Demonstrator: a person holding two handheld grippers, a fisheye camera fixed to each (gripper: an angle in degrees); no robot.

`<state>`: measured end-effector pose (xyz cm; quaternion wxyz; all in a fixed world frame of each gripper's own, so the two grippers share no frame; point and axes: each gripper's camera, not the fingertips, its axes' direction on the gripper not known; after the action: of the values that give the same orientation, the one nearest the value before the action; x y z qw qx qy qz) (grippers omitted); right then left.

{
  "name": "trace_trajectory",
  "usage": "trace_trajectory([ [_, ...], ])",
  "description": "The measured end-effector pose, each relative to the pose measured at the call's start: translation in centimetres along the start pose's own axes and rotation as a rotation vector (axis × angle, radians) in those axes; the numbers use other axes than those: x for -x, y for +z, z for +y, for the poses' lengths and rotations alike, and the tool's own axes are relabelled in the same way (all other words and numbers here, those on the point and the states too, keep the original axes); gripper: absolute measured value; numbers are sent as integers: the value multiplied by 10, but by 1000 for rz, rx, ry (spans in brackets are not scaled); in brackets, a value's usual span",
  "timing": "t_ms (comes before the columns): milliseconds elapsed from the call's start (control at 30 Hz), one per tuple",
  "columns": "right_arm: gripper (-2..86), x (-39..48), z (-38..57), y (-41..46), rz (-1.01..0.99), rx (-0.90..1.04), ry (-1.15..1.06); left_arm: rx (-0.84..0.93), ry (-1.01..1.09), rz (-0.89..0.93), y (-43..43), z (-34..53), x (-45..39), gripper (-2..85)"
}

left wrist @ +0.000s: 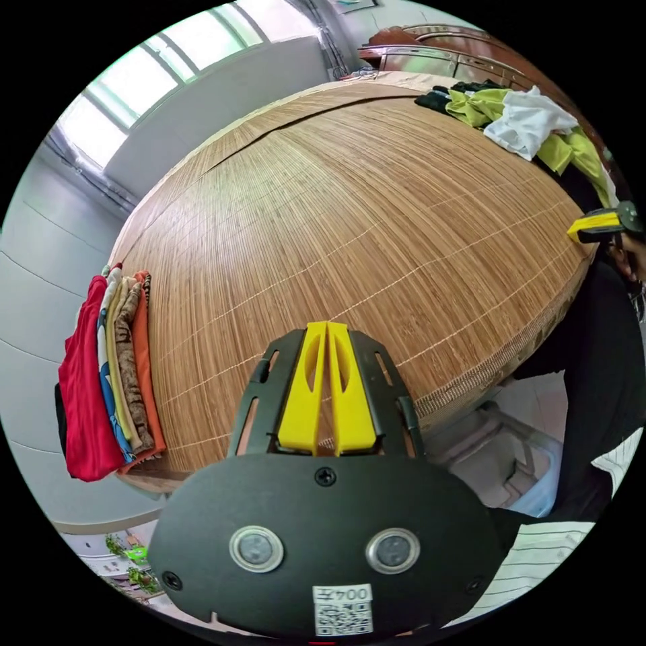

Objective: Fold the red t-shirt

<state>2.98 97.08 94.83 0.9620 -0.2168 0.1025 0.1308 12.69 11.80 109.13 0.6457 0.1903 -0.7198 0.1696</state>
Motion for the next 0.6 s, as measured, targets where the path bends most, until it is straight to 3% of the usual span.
trace_trajectory([
  [400,10,-75,62,-19,-239,-117,105,120,-34,40,20,-23,17,2],
  [500,30,-104,92,-32,-292,-232,196,98,-82,48,22,-12,25,2],
  [600,59,-155,134,-65,-334,-474,408,82,-130,51,24,0,33,2],
])
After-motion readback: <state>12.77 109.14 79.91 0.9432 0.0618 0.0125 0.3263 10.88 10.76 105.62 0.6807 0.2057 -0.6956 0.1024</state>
